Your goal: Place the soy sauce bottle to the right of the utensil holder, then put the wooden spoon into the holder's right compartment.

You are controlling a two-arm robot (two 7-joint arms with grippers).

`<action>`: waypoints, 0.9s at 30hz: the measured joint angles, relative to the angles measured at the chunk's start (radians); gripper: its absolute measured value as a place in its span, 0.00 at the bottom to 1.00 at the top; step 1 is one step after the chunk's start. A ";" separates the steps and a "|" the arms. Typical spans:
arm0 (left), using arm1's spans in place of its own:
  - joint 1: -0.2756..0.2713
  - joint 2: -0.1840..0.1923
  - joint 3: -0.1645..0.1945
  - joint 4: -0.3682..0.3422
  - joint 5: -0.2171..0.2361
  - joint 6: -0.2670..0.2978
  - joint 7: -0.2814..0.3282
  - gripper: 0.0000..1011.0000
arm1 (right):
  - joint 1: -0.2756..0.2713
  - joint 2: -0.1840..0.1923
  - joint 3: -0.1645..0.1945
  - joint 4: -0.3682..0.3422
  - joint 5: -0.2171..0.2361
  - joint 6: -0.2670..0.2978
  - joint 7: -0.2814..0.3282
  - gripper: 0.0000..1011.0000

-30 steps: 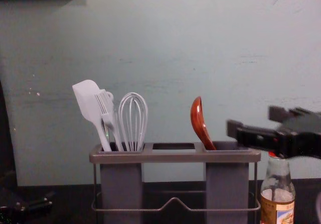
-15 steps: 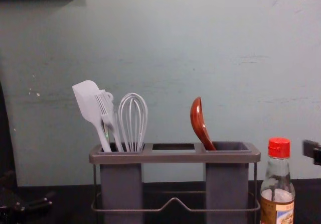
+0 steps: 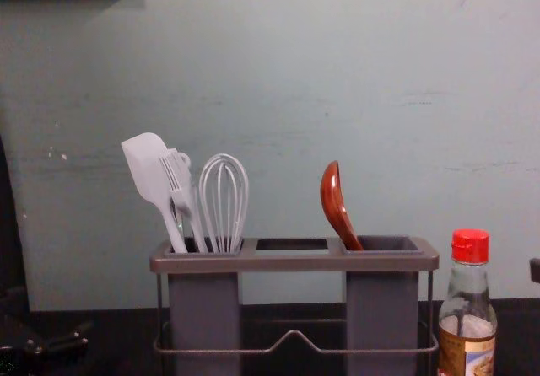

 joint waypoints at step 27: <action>0.000 0.000 0.000 0.000 0.000 0.000 0.000 0.99 | 0.134 -0.058 -0.047 0.172 -0.109 -0.028 -0.001 0.99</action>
